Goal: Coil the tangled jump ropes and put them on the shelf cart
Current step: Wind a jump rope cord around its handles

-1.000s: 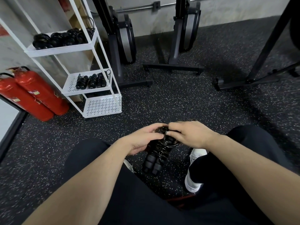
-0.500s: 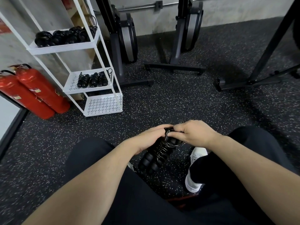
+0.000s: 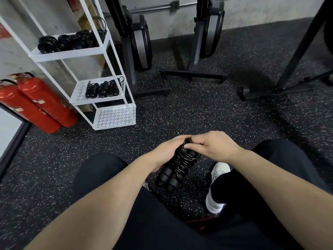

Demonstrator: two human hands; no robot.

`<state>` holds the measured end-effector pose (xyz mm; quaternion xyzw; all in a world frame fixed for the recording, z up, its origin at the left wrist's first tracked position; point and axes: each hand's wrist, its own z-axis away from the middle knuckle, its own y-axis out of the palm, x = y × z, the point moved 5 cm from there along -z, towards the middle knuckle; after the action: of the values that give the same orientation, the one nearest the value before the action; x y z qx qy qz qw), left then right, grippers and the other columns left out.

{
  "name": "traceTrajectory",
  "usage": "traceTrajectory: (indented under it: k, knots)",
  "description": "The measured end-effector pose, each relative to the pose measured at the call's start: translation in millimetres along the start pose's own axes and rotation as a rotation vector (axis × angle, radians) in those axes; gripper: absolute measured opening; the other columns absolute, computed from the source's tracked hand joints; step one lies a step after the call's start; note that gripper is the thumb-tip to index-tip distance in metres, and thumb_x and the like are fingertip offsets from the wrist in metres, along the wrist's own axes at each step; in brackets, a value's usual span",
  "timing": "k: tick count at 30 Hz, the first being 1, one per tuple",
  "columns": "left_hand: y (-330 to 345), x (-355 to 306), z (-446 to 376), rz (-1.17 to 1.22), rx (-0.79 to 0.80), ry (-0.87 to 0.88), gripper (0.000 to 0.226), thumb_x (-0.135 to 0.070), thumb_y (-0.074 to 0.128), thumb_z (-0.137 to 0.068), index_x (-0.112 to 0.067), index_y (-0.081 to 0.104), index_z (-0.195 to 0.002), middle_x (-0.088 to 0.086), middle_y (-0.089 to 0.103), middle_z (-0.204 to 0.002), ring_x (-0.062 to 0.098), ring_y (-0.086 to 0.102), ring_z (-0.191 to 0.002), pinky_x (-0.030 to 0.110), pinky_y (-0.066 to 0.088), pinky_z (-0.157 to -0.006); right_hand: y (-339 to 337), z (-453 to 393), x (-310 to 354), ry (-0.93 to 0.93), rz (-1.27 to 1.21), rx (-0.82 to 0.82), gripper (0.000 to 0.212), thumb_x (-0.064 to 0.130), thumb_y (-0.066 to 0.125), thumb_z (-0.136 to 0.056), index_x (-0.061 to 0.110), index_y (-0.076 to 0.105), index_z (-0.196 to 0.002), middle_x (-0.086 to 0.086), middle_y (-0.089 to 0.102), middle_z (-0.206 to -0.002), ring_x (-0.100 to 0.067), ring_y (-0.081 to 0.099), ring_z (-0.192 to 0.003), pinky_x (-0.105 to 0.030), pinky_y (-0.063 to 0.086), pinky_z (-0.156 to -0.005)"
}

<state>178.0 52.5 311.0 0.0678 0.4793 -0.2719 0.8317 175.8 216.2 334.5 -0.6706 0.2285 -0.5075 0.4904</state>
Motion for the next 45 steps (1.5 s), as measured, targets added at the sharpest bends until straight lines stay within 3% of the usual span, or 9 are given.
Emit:
traceTrajectory:
  k: [7, 13, 18, 22, 27, 30, 35, 40, 45]
  knots:
    - [-1, -4, 1, -0.114, -0.056, 0.032, 0.033, -0.034, 0.04, -0.11, -0.035, 0.066, -0.131, -0.017, 0.073, -0.112, -0.001, 0.069, -0.096, 0.014, 0.05, -0.073, -2, -3, 11, 0.054, 0.061, 0.039, 0.054, 0.075, 0.016, -0.092, 0.035, 0.043, -0.069, 0.014, 0.051, -0.062, -0.01, 0.053, -0.064, -0.03, 0.041, -0.065]
    - [0, -5, -7, -0.493, -0.172, 0.066, 0.053, -0.062, 0.021, -0.099, -0.049, 0.048, -0.143, -0.008, 0.065, -0.134, 0.015, 0.061, -0.117, 0.043, 0.048, -0.105, 7, -8, -4, 0.28, -0.505, -0.012, 0.018, 0.06, 0.055, -0.094, 0.046, 0.062, -0.101, 0.009, 0.072, -0.095, -0.023, 0.069, -0.085, -0.047, 0.057, -0.083]
    - [3, -12, 2, -0.617, -0.217, 0.082, 0.052, -0.052, 0.017, -0.109, -0.054, 0.001, -0.159, -0.003, 0.065, -0.127, 0.016, 0.064, -0.088, 0.038, 0.051, -0.076, 4, -8, -7, 0.381, -0.715, -0.009, 0.005, 0.04, 0.077, -0.088, 0.039, 0.079, -0.092, -0.007, 0.075, -0.089, -0.02, 0.052, -0.057, -0.027, 0.041, -0.053]
    - [7, -17, 1, -0.649, -0.218, 0.081, 0.055, -0.061, 0.01, -0.105, -0.057, -0.011, -0.156, 0.003, 0.065, -0.134, 0.018, 0.065, -0.085, 0.038, 0.047, -0.072, 1, -11, -9, 0.377, -0.727, -0.047, 0.008, 0.027, 0.082, -0.084, 0.033, 0.078, -0.082, 0.008, 0.067, -0.105, -0.003, 0.063, -0.084, -0.025, 0.049, -0.08]
    - [13, -25, -2, -0.724, -0.126, 0.091, 0.104, -0.082, 0.047, -0.086, -0.052, -0.029, -0.151, -0.005, 0.068, -0.094, 0.014, 0.063, -0.063, 0.036, 0.05, -0.055, 2, -11, -11, 0.376, -0.71, -0.003, 0.005, 0.026, 0.079, -0.088, 0.031, 0.08, -0.085, 0.012, 0.078, -0.088, -0.011, 0.072, -0.083, -0.033, 0.056, -0.083]
    - [14, -21, -9, -0.649, -0.082, 0.08, 0.133, -0.076, 0.073, -0.074, -0.05, -0.034, -0.149, -0.004, 0.063, -0.137, 0.012, 0.069, -0.075, 0.037, 0.059, -0.07, 0, -11, -8, 0.368, -0.742, -0.011, 0.008, 0.024, 0.077, -0.09, 0.03, 0.08, -0.085, 0.014, 0.077, -0.08, 0.006, 0.064, -0.063, -0.017, 0.047, -0.068]
    - [11, -17, -19, -0.681, 0.016, 0.039, 0.141, -0.072, 0.081, -0.068, -0.038, -0.02, -0.16, -0.002, 0.042, -0.161, 0.015, 0.062, -0.118, 0.034, 0.053, -0.1, -1, -14, -3, 0.364, -0.736, -0.102, 0.01, 0.025, 0.076, -0.091, 0.032, 0.08, -0.084, 0.009, 0.076, -0.074, 0.002, 0.055, -0.05, -0.014, 0.041, -0.054]
    - [16, -7, -26, -0.758, 0.041, 0.021, 0.12, -0.088, 0.07, -0.049, -0.027, 0.041, -0.147, -0.009, 0.068, -0.123, 0.013, 0.065, -0.108, 0.033, 0.055, -0.095, -2, -24, 2, 0.404, -0.903, -0.214, 0.01, 0.018, 0.073, -0.092, 0.019, 0.081, -0.085, 0.001, 0.076, -0.076, -0.009, 0.056, -0.057, -0.02, 0.048, -0.059]
    - [8, -1, -35, -0.645, 0.088, -0.057, 0.03, -0.047, 0.075, -0.079, -0.031, 0.061, -0.1, -0.009, 0.071, -0.093, 0.013, 0.07, -0.088, 0.032, 0.058, -0.082, 4, -28, -4, 0.494, -1.1, -0.341, 0.011, 0.012, 0.072, -0.093, 0.018, 0.079, -0.087, -0.003, 0.074, -0.08, -0.017, 0.066, -0.067, -0.033, 0.058, -0.06]
